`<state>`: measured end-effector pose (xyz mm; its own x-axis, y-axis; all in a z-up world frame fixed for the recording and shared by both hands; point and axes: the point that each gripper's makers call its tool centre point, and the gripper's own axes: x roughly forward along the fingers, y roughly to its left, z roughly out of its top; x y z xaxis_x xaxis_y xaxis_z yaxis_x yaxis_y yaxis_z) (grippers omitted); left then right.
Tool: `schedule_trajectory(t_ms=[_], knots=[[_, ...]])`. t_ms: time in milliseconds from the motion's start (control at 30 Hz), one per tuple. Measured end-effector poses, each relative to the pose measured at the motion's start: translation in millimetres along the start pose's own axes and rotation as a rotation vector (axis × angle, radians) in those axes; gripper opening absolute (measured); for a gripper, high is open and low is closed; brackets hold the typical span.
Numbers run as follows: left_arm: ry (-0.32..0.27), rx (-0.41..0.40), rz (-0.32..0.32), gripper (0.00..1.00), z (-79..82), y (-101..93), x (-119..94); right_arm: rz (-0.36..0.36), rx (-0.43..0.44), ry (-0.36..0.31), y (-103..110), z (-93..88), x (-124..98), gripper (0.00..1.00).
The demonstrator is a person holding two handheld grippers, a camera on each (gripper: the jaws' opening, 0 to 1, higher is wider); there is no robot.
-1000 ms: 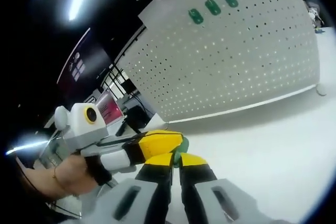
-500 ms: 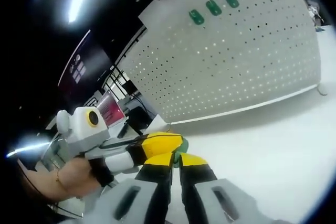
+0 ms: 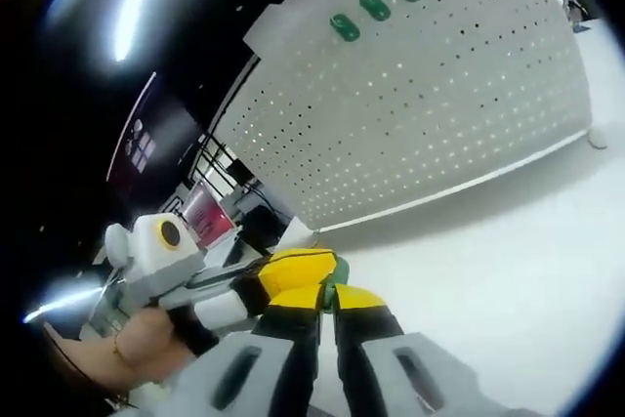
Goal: Insert the hook assembly into the mounting plate slot until the hook locks in place.
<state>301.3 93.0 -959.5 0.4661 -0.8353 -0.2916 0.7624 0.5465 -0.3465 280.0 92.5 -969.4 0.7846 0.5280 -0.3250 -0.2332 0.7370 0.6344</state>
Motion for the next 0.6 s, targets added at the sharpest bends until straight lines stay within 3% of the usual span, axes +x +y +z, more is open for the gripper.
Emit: schedule_trajectory(t_ms=[433, 600], knots=[[-0.024, -0.015, -0.004, 0.02, 3.4, 0.3, -3.7, 0.025, -0.026, -0.008, 4.4, 1.4, 0.4, 0.0], [-0.032, -0.057, -0.006, 0.02, 6.2, 1.7, -5.4, 0.04, -0.023, -0.01, 6.3, 3.2, 1.4, 0.0]])
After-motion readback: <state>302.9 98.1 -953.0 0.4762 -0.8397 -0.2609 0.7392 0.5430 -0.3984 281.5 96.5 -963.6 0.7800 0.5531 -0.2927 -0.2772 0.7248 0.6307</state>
